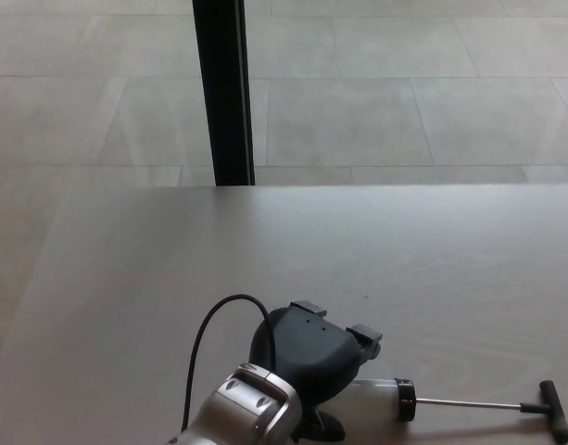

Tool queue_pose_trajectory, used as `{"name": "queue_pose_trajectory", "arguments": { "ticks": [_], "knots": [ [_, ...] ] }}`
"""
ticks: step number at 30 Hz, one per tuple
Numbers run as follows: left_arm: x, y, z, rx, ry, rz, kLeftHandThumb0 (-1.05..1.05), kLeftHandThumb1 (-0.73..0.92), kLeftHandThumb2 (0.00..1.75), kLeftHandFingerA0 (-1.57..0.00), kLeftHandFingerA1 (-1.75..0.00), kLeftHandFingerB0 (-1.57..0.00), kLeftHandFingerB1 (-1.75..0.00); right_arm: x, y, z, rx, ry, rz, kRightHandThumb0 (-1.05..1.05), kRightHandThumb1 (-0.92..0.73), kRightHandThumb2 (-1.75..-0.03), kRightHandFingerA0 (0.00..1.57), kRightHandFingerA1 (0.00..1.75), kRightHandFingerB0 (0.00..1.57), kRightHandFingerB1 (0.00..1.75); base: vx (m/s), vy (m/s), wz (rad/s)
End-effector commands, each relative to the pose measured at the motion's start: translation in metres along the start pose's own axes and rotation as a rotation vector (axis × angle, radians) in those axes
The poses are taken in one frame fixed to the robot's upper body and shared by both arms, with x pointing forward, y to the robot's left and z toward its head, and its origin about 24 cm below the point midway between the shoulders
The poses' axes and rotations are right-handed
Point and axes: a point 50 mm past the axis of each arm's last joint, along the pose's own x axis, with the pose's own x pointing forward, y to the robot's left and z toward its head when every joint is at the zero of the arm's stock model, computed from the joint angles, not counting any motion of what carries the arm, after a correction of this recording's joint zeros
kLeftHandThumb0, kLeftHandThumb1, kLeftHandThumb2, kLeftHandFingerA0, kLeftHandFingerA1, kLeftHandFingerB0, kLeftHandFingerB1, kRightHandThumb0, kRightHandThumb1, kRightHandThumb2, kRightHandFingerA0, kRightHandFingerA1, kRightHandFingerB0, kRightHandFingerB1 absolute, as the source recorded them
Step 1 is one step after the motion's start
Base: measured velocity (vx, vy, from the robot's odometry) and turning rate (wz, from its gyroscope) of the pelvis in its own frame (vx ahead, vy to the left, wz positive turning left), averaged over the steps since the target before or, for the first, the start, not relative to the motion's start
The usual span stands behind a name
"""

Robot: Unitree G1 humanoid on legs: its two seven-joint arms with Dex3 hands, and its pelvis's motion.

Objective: The robot uses its left hand to lift the air pump kept on the middle of the desk and use the right hand to compress the handle

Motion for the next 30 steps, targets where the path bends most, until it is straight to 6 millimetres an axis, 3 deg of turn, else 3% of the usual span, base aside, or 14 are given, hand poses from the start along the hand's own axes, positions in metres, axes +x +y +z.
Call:
{"name": "queue_pose_trajectory", "arguments": {
  "ticks": [1,2,5,6,7,8,9,11,12,14,15,17,18,30],
  "knots": [
    [-0.006,-0.022,-0.024,-0.041,0.290,-0.136,-0.54,0.59,0.57,-0.77,-1.06,-0.35,-0.49,-0.100,0.090,0.208,0.083,-0.996,0.410,-0.73,-0.92,-0.72,0.68,0.64,0.38,0.39,0.00,0.000,0.00],
    [-0.006,-0.023,-0.024,-0.037,0.290,-0.142,-0.56,0.45,0.82,-0.89,-1.11,-0.33,-0.57,-0.101,0.091,0.208,0.073,-0.997,0.408,-0.69,-0.92,-0.72,0.66,0.63,0.38,0.39,0.00,0.000,0.00],
    [-0.005,-0.026,-0.027,-0.053,0.315,-0.162,-0.48,0.57,0.57,-0.95,-1.17,-0.37,-0.50,-0.102,0.097,0.209,0.061,-1.003,0.424,-0.68,-0.92,-0.73,0.58,0.65,0.35,0.39,0.00,0.000,0.00],
    [-0.005,-0.026,-0.028,-0.045,0.321,-0.178,-0.54,0.44,0.81,-0.88,-1.02,-0.35,-0.58,-0.103,0.099,0.208,0.059,-1.002,0.418,-0.66,-0.75,-1.10,0.53,0.69,0.30,0.52,0.00,0.000,0.00],
    [-0.006,-0.028,-0.028,-0.043,0.319,-0.176,-0.55,0.43,0.81,-0.93,-1.07,-0.38,-0.59,-0.102,0.100,0.208,0.050,-1.005,0.407,-0.68,-0.92,-0.74,0.53,0.63,0.34,0.38,0.00,0.000,0.00],
    [-0.007,-0.030,-0.029,-0.040,0.329,-0.202,-0.52,0.59,0.57,-0.68,-0.84,-0.38,-0.51,-0.102,0.102,0.207,0.032,-1.007,0.402,-0.70,-0.76,-1.10,0.46,0.67,0.29,0.50,0.00,0.000,0.00],
    [-0.007,-0.031,-0.029,-0.027,0.335,-0.215,-0.52,0.60,0.58,-0.70,-0.88,-0.38,-0.51,-0.104,0.104,0.206,0.030,-0.999,0.416,-0.72,-0.92,-0.72,0.42,0.60,0.32,0.35,0.00,0.000,0.00],
    [-0.007,-0.036,-0.030,-0.029,0.365,-0.239,-0.50,0.45,0.80,-0.85,-1.09,-0.39,-0.61,-0.107,0.113,0.198,-0.033,-0.997,0.473,-0.78,-0.92,-0.73,0.27,0.55,0.23,0.32,0.00,0.000,0.00],
    [-0.008,-0.037,-0.030,-0.024,0.369,-0.240,-0.44,0.58,0.58,-0.81,-1.22,-0.43,-0.55,-0.110,0.117,0.193,-0.038,-0.985,0.513,-0.76,-0.91,-0.73,0.24,0.55,0.20,0.31,0.00,0.000,0.00],
    [-0.008,-0.038,-0.031,-0.029,0.373,-0.235,-0.41,0.57,0.57,-0.78,-1.18,-0.43,-0.57,-0.112,0.121,0.189,-0.047,-0.978,0.538,-0.75,-0.92,-0.73,0.28,0.57,0.23,0.31,0.00,0.000,0.00],
    [-0.009,-0.039,-0.031,-0.050,0.385,-0.229,-0.36,0.57,0.59,-0.78,-1.33,-0.44,-0.58,-0.116,0.128,0.180,-0.082,-0.970,0.566,-0.72,-0.73,-1.16,0.34,0.63,0.12,0.43,0.00,0.000,0.00],
    [-0.009,-0.040,-0.033,-0.065,0.399,-0.228,-0.36,0.57,0.59,-0.78,-1.33,-0.44,-0.58,-0.119,0.134,0.173,-0.110,-0.965,0.585,-0.72,-0.73,-1.16,0.34,0.63,0.12,0.43,0.00,0.000,0.00],
    [-0.011,-0.041,-0.033,-0.082,0.409,-0.212,-0.30,0.56,0.61,-0.78,-1.43,-0.45,-0.60,-0.123,0.143,0.160,-0.129,-0.947,0.631,-0.79,-0.92,-0.72,0.30,0.52,0.26,0.32,0.00,0.000,0.00],
    [-0.018,-0.044,-0.043,-0.063,0.501,-0.284,-0.34,0.55,0.60,-0.78,-1.43,-0.20,-0.49,-0.129,0.156,0.139,-0.108,-0.895,0.673,-0.82,-0.83,-0.82,0.33,0.58,0.27,0.39,0.00,0.000,0.00]
  ]
}}
